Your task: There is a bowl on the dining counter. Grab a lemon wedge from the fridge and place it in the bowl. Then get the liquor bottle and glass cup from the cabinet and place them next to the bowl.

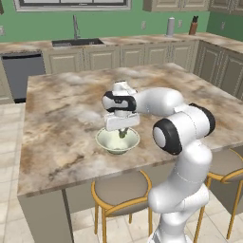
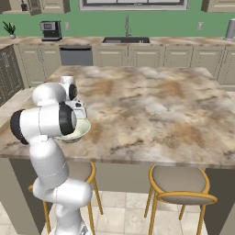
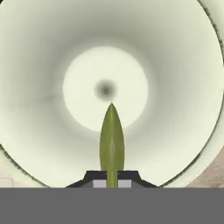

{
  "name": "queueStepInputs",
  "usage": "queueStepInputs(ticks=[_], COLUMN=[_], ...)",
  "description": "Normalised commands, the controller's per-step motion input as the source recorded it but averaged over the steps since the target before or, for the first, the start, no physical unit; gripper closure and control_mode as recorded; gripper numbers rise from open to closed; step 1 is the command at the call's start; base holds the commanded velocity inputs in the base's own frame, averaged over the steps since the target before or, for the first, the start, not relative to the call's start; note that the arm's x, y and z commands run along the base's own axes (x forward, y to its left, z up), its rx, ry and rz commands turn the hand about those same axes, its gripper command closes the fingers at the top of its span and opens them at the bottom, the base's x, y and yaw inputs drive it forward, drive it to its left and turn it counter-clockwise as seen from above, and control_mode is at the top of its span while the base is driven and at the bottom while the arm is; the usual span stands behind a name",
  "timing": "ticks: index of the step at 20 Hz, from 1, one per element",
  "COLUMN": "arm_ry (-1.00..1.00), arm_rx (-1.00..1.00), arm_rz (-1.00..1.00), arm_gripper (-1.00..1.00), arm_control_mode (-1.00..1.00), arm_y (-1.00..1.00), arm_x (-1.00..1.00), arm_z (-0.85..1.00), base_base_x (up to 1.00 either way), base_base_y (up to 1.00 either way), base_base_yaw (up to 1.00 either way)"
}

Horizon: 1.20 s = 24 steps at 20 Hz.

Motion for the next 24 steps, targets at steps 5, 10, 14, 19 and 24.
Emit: queueStepInputs(ticks=[5, 10, 14, 19, 24], arm_ry=[0.04, 0.07, 0.05, 0.02, 0.0], arm_rx=[0.0, 0.0, 0.0, 0.0, 0.0], arm_rz=[0.0, 0.0, 0.0, 0.0, 0.0], arm_gripper=[1.0, 1.0, 1.0, 1.0, -1.0], arm_control_mode=[-1.0, -1.0, -1.0, -1.0, -1.0], arm_y=[0.06, 0.15, 0.11, 0.09, 0.07], arm_x=[0.33, 0.34, 0.37, 0.35, 0.12], arm_z=[-0.41, -0.44, -0.31, -0.19, -0.15], base_base_x=[0.0, 0.0, 0.0, 0.0, 0.0], base_base_y=[0.0, 0.0, 0.0, 0.0, 0.0], base_base_yaw=[0.0, 0.0, 0.0, 0.0, 0.0])
